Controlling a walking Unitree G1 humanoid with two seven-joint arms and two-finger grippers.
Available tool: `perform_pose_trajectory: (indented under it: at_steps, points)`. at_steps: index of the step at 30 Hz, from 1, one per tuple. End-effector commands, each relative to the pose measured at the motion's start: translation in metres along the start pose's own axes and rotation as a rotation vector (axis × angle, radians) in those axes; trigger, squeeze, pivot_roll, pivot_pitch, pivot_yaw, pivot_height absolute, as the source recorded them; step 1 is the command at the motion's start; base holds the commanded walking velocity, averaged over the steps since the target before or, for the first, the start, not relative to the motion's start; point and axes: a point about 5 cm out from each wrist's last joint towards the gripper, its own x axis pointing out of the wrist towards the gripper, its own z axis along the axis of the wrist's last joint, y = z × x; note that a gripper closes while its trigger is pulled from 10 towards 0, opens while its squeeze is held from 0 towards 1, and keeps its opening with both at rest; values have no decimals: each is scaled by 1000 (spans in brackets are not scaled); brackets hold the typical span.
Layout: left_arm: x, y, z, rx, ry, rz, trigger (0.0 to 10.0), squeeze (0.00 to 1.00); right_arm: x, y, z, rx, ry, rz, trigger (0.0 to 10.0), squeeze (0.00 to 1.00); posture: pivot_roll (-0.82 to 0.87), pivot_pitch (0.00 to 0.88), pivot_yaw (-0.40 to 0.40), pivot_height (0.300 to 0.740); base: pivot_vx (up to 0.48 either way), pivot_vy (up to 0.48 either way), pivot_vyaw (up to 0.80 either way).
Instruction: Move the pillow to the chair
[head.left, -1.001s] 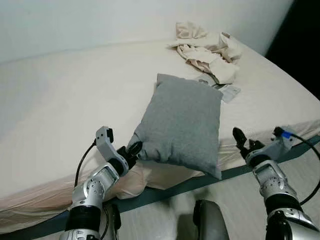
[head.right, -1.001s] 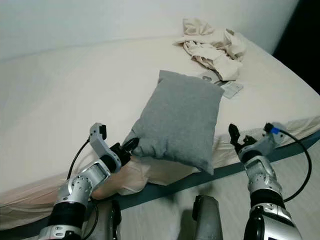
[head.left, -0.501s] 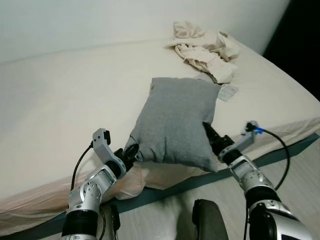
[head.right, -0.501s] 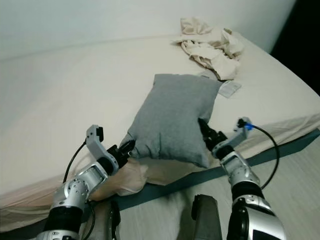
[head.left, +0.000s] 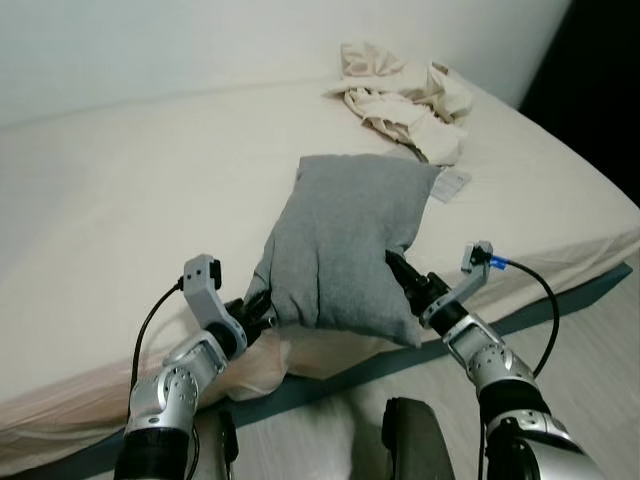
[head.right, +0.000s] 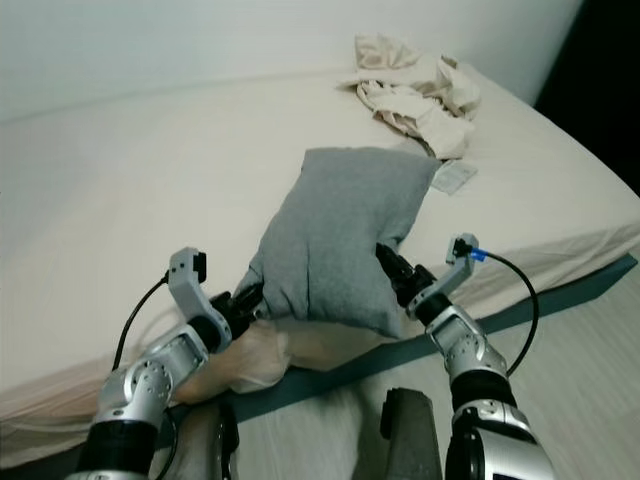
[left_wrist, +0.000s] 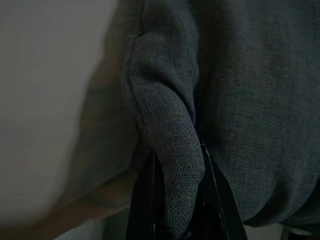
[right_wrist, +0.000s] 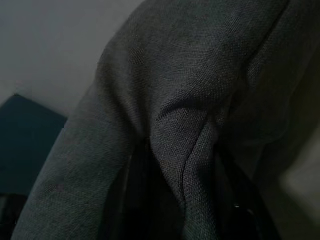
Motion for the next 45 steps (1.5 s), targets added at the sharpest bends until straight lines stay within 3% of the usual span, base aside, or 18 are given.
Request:
perform_pose_trajectory:
  at_steps: [1, 11, 13, 14, 15, 17, 19, 20, 21, 22, 23, 25, 26, 28, 32, 37, 45]
  points:
    - [1, -8, -5, 11, 16, -42, 0, 0, 6, 7, -26, -21, 117, 21, 0, 0, 90, 131, -15, 543, 0, 0, 0]
    - [-2, -8, -2, 45, -9, -23, 0, 0, 11, 14, -29, -192, 186, 29, 0, 0, 84, 119, -22, 543, 0, 0, 0]
    - [-3, -8, 1, 76, -28, -10, 0, 0, 18, 25, -25, -306, 188, 80, 0, 0, 81, 115, -23, 543, 0, 0, 0]
    - [-3, -8, 1, 76, -28, -10, 0, 0, 18, 25, -25, -306, 188, 80, 0, 0, 81, 115, -23, 543, 0, 0, 0]
    - [-3, -11, 4, 142, -40, -3, 0, 0, 24, 38, -25, -431, 197, 150, 0, 0, 73, 113, -21, 543, 0, 0, 0]
    - [-3, -14, 8, 189, -63, 13, 0, 0, 30, 52, -26, -539, 188, 214, 0, 0, 68, 107, -22, 543, 0, 0, 0]
    - [-3, -15, 10, 202, -72, 21, 0, 0, 31, 56, -26, -567, 180, 232, 0, 0, 68, 107, -22, 543, 0, 0, 0]
    - [-3, -15, 14, 240, -93, 47, 2667, 0, 36, 66, -24, -611, 140, 257, 0, 0, 66, 103, -24, 543, 0, 0, 0]
    - [-2, -15, 18, 314, -101, 99, 10000, 0, 41, 80, -23, -650, 95, 291, 3961, 0, 63, 99, -25, 543, 0, 0, 0]
    - [-1, -14, 20, 364, -107, 136, 10000, 0, 44, 89, -23, -673, 63, 312, 3961, 0, 63, 99, -25, 543, 0, 0, 0]
    - [-2, -16, 25, 396, -140, 160, 10000, 0, 47, 99, -23, -721, 37, 332, 10000, 0, 65, 94, -29, 543, 0, 0, 0]
    - [-2, -17, 28, 408, -163, 170, 10000, 0, 49, 105, -24, -752, 25, 342, 10000, 0, 65, 94, -29, 543, 0, 0, 0]
    - [-6, -21, 38, 397, -260, 186, 10000, 0, 50, 115, -28, -815, -18, 338, 10000, 0, 61, 87, -30, 543, 0, 0, 0]
    - [-7, -22, 41, 404, -296, 196, 10000, 0, 51, 117, -29, -822, -26, 331, 10000, 0, 59, 85, -31, 543, 0, 0, 0]
    - [-11, -28, 45, 331, -362, 191, 10000, 0, 47, 112, -40, -793, 17, 298, 10000, 0, 57, 76, -35, 543, 0, 0, 0]
    - [-12, -32, 47, 271, -402, 214, 10000, 0, 40, 104, -39, -799, -12, 240, 10000, 0, 53, 69, -35, 543, 0, 0, 0]
    - [-12, -34, 46, 411, -378, 201, 10000, 0, 33, 92, -31, -771, -81, 132, 10000, 0, 57, 58, -27, 557, 0, 0, 0]
